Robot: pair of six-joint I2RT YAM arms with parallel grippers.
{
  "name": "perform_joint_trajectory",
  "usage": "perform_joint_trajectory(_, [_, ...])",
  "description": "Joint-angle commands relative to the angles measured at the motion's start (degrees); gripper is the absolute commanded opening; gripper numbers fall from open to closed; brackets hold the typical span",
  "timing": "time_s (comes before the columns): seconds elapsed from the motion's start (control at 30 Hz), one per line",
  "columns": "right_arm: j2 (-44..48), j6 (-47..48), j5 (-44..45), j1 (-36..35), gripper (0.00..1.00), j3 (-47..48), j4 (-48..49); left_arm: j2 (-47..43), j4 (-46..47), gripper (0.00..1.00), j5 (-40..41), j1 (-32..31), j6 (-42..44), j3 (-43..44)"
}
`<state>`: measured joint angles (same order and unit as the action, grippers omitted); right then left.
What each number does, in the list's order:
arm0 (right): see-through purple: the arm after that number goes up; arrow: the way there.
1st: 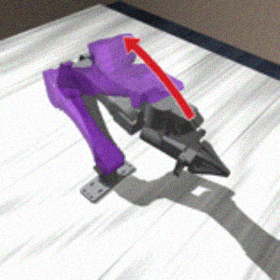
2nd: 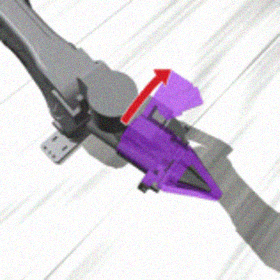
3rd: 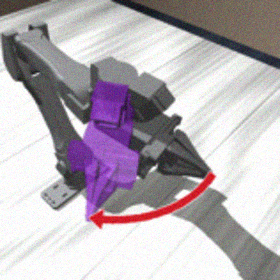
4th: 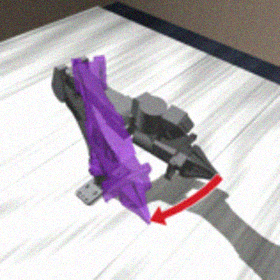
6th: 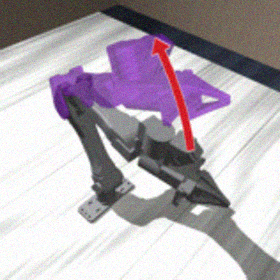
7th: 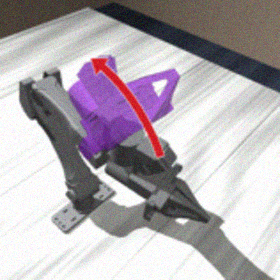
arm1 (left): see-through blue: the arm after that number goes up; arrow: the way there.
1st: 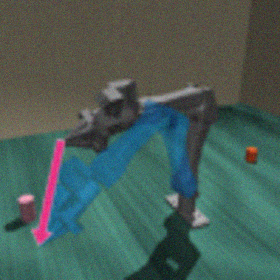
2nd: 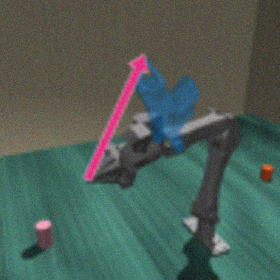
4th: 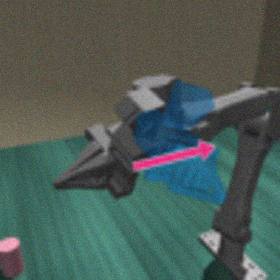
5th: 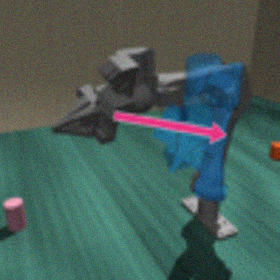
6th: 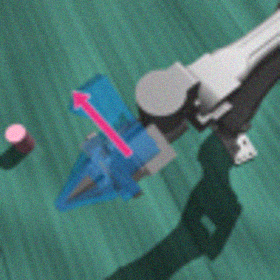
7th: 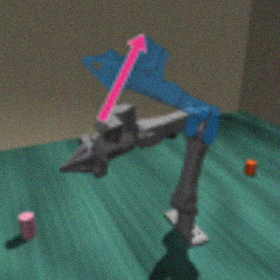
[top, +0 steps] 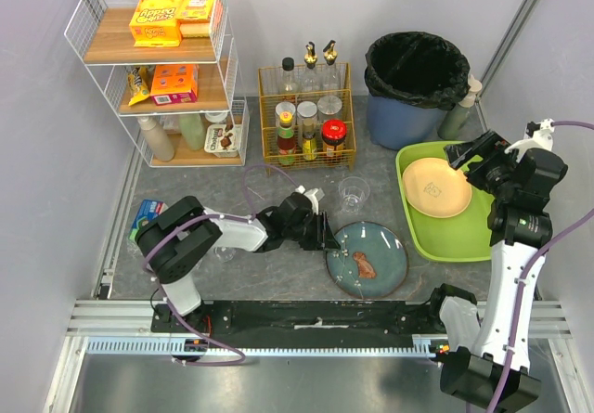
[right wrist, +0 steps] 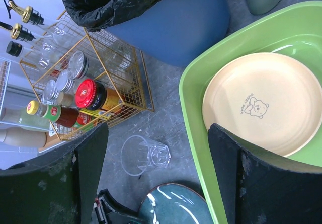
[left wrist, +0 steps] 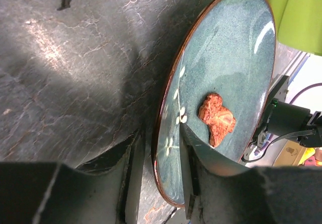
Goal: Clear the kitchen counter
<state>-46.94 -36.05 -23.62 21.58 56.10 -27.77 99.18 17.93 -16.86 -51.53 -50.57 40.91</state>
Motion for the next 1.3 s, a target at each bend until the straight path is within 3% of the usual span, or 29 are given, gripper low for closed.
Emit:
perform_joint_trajectory(0.0, [0.1, -1.3, -2.0, -0.1, 0.87, 0.9, 1.0, 2.2, 1.9, 0.37, 0.3, -0.6, 1.5, 1.1])
perform_joint_trajectory(0.2, [0.3, -2.4, -3.5, -0.1, 0.87, -0.4, 2.0, 1.1, 4.2, 0.02, -1.9, -0.4, 4.3, -0.1])
perform_joint_trajectory(0.37, [0.3, -2.3, -4.1, -0.2, 0.88, -0.4, 2.0, -4.4, 5.2, 0.02, -3.5, -0.4, 3.5, -2.0])
perform_joint_trajectory(0.63, [-0.1, -2.8, -4.9, -0.5, 0.88, -1.4, 2.7, -22.6, -9.7, 0.02, -0.3, 0.1, 3.5, -0.4])
perform_joint_trajectory(0.93, [-1.6, -2.8, -9.1, -1.2, 0.89, -1.8, 4.6, -36.8, -28.3, 0.02, 1.0, 4.2, 1.3, 8.9])
perform_joint_trajectory(1.13, [-1.3, -10.7, -16.8, -4.2, 0.93, -8.1, 20.4, -38.8, -32.8, 0.02, 1.7, 9.1, 2.1, 15.9])
perform_joint_trajectory(1.27, [-3.9, -11.6, -17.3, -10.6, 0.97, -10.4, 26.8, -37.0, -32.7, 0.02, -0.2, 13.1, 0.5, 20.3])
